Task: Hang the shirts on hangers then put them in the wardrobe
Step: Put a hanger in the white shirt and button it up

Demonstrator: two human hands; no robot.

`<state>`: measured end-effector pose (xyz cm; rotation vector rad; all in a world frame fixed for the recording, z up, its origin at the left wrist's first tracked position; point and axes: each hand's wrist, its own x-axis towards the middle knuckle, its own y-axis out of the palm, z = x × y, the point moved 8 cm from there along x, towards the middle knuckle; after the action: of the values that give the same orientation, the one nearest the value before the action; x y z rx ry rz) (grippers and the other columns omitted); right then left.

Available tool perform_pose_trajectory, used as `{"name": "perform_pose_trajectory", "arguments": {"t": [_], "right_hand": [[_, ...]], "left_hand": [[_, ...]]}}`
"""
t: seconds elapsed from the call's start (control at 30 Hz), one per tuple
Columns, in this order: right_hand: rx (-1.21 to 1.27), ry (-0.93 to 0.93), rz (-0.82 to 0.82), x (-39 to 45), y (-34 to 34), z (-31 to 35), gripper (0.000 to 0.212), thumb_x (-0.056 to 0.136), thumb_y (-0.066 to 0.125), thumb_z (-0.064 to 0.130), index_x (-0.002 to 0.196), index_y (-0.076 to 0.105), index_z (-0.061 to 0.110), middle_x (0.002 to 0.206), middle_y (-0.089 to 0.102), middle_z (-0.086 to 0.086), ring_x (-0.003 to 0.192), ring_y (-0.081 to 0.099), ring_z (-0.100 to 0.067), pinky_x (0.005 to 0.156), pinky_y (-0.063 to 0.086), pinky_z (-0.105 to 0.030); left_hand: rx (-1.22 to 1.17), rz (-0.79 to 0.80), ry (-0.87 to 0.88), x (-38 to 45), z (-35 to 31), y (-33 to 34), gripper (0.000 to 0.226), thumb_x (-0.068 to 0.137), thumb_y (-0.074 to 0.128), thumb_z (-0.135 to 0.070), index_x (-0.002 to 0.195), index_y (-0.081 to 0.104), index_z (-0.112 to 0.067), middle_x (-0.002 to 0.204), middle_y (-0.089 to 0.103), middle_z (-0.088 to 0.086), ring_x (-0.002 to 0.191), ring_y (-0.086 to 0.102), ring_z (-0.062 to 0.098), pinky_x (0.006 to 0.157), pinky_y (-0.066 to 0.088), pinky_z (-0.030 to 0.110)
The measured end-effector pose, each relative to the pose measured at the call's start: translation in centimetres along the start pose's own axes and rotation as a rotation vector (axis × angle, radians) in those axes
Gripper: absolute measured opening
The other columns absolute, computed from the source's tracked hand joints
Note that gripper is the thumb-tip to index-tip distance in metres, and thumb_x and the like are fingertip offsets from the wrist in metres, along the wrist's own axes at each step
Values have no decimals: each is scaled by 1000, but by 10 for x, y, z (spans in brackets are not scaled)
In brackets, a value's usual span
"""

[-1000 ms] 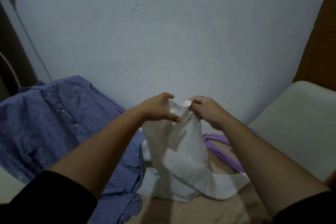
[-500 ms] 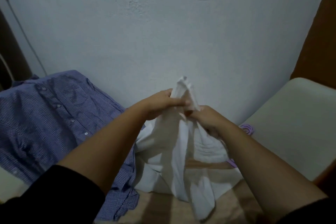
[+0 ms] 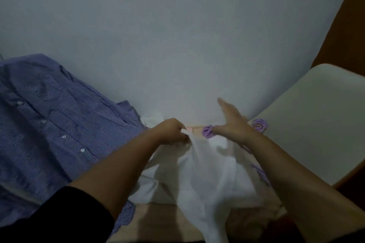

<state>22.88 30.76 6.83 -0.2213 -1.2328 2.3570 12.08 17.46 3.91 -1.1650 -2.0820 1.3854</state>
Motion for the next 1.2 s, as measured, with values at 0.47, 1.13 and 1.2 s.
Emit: {"name": "perform_pose_trajectory", "arguments": {"t": [0.47, 1.13, 1.2], "right_hand": [[-213, 132, 92, 23, 16, -103, 14, 90, 57, 26, 99, 67, 22, 110, 66, 0, 108, 57, -20, 97, 41, -32], [-534, -522, 220, 34, 266, -15, 31, 83, 46, 37, 94, 72, 27, 89, 70, 3, 90, 66, -16, 106, 18, -44], [-538, -548, 119, 35, 258, -28, 30, 72, 42, 33, 61, 69, 27, 58, 62, 7, 58, 63, -16, 94, 27, -41]], "left_hand": [[143, 172, -177, 4, 97, 46, 71, 74, 77, -49, 136, 53, -25, 133, 58, -1, 118, 53, 18, 96, 38, 26], [321, 143, -28, -9, 190, 121, 114, 58, 42, -88, 153, 13, -31, 161, 9, -6, 148, 1, 17, 118, -5, 41], [332, 140, -7, -6, 192, 123, 115, 50, 29, -90, 151, 21, -35, 160, 14, -8, 148, 2, 17, 118, -5, 45]]}}
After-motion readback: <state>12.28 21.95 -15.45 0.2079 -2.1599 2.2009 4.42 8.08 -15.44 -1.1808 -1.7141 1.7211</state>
